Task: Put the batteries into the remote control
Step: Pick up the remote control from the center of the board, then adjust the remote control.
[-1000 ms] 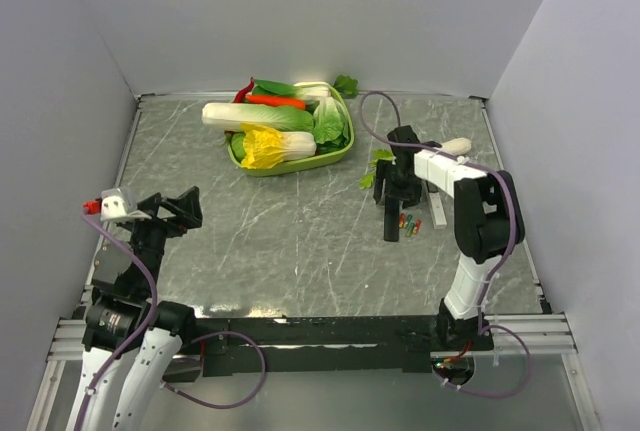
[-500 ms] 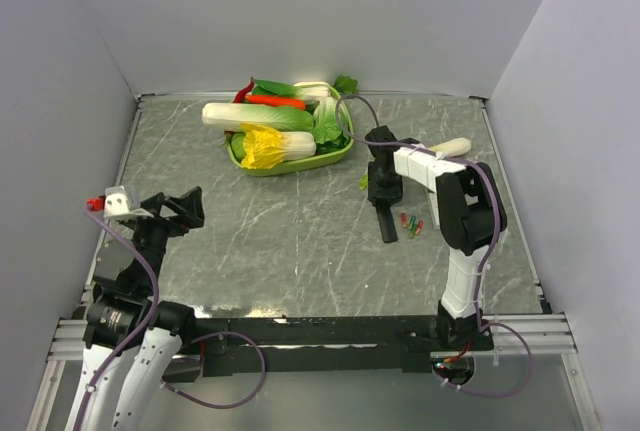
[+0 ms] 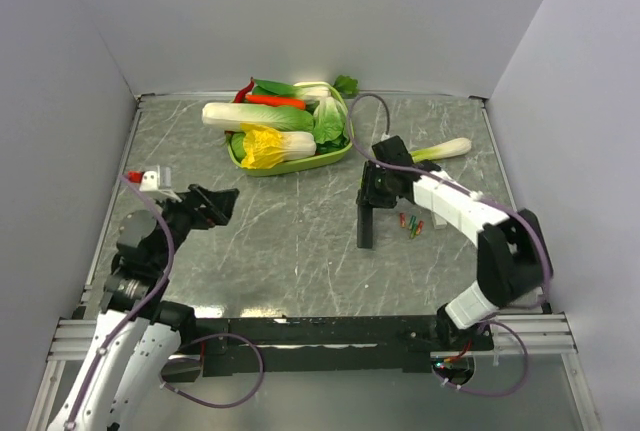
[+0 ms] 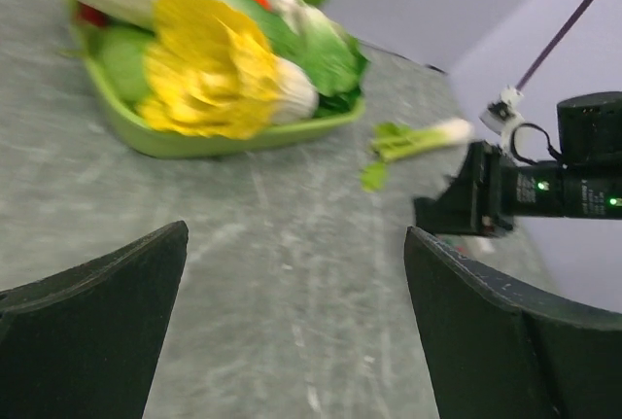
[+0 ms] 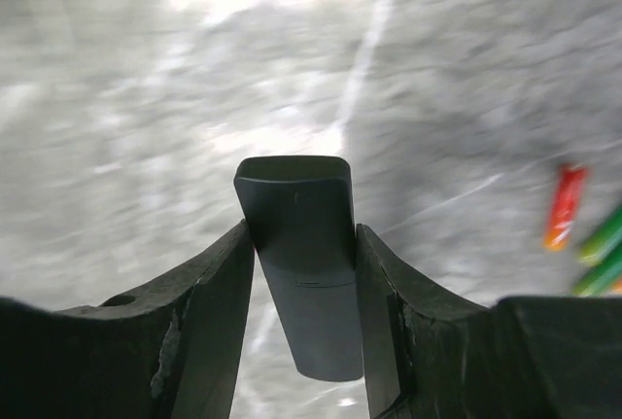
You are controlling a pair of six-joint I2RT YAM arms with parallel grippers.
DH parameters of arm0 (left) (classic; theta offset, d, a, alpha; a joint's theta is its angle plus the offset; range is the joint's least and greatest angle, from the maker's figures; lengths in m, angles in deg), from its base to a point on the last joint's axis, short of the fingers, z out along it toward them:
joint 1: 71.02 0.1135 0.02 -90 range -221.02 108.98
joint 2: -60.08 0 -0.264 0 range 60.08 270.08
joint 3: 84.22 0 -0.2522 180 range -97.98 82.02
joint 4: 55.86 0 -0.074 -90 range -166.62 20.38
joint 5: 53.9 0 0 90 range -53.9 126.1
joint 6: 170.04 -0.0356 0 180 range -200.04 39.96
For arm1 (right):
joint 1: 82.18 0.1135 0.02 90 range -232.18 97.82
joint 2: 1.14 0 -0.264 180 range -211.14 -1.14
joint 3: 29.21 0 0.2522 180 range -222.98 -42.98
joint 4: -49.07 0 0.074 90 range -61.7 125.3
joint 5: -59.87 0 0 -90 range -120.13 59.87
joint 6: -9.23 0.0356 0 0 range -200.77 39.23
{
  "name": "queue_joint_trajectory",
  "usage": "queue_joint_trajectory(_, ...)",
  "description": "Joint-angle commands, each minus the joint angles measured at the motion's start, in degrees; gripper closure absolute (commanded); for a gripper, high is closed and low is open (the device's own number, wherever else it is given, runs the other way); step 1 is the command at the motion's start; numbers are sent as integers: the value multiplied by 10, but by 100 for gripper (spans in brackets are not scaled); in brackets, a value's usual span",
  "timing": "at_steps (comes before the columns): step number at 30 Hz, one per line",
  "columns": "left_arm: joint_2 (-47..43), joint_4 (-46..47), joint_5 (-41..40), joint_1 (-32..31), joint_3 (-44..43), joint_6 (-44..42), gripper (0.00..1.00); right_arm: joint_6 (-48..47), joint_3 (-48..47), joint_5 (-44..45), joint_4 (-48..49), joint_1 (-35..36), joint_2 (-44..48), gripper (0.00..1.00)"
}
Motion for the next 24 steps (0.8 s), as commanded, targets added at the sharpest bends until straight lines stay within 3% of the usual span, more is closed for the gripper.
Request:
queue_joint_trajectory(1,38,153,140,-12,52,114,3,108,52,-42,83,13,104,80)
queue_joint_trajectory(4,65,238,128,-62,97,166,3,163,98,-59,124,22,161,81)
queue_joint_trajectory(13,191,401,-52,-274,146,178,3,317,218,-107,230,44,283,83)
queue_joint_trajectory(20,303,498,-183,-416,140,160,3,426,288,-116,297,59,337,83)
queue_joint_trajectory(24,372,510,-250,-489,121,150,3,464,312,-112,323,61,363,83)
